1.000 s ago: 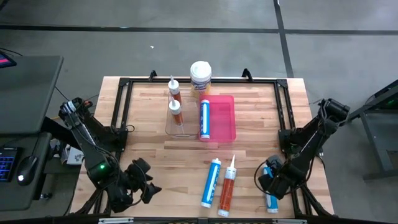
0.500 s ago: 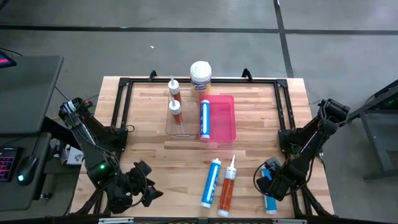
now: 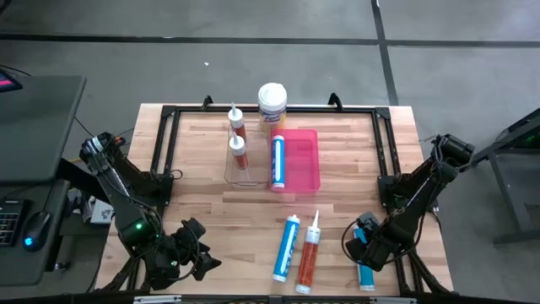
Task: Pick & place silicon tubes, Sealant and Lysol wipes
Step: Put the right blue sealant into the pink container
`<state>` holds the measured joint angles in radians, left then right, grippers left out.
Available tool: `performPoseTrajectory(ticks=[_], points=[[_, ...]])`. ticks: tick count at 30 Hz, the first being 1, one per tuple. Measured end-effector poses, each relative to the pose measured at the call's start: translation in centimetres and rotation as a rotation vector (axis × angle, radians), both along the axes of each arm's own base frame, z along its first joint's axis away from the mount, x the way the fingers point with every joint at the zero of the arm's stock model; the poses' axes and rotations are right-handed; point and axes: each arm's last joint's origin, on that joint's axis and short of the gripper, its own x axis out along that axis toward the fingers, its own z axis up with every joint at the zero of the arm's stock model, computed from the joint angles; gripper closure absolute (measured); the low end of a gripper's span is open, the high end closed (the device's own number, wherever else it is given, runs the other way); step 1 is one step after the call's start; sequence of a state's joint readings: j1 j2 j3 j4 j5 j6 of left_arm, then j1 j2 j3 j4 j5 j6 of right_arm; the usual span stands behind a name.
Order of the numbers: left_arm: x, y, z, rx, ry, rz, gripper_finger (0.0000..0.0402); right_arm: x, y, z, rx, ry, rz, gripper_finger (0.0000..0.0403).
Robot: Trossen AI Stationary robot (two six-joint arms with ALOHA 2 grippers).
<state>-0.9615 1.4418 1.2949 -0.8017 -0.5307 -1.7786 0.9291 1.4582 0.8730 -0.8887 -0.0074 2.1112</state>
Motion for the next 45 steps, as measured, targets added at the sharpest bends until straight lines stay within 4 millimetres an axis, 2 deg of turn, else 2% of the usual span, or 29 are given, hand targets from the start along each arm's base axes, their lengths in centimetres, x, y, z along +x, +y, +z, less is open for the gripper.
performPoseTrajectory(ticks=[14,21,23,25,27,32,35,45], points=[[0.0,0.0,0.0,-0.002,0.0,0.002,0.0056,0.0,0.0,0.0,-0.002,-0.001,0.011,0.0133],[0.2,0.1,0.1,-0.033,-0.025,0.065,0.0056,0.0,0.0,0.0,-0.002,-0.001,0.014,0.0133],[0.7,0.5,0.2,-0.006,-0.058,0.093,0.0056,0.0,0.0,0.0,-0.002,-0.001,0.014,0.0133],[1.6,0.8,0.4,0.024,-0.077,0.05,0.0056,0.0,0.0,0.0,-0.001,-0.001,0.014,0.0133],[3.0,1.3,0.8,0.071,-0.116,-0.056,0.0056,0.0,0.0,0.0,-0.001,-0.001,0.014,0.0133],[6.7,1.7,2.6,0.263,-0.39,-0.367,0.0056,0.0,0.0,0.0,0.0,-0.001,0.014,0.0133],[8.2,2.2,2.7,0.356,-0.464,-0.502,0.0056,0.0,0.0,0.0,-0.001,-0.001,0.014,0.0133],[9.4,4.5,-1.1,0.531,-0.152,-0.515,0.0056,0.0,0.0,0.0,-0.001,0.0,0.017,0.0133]])
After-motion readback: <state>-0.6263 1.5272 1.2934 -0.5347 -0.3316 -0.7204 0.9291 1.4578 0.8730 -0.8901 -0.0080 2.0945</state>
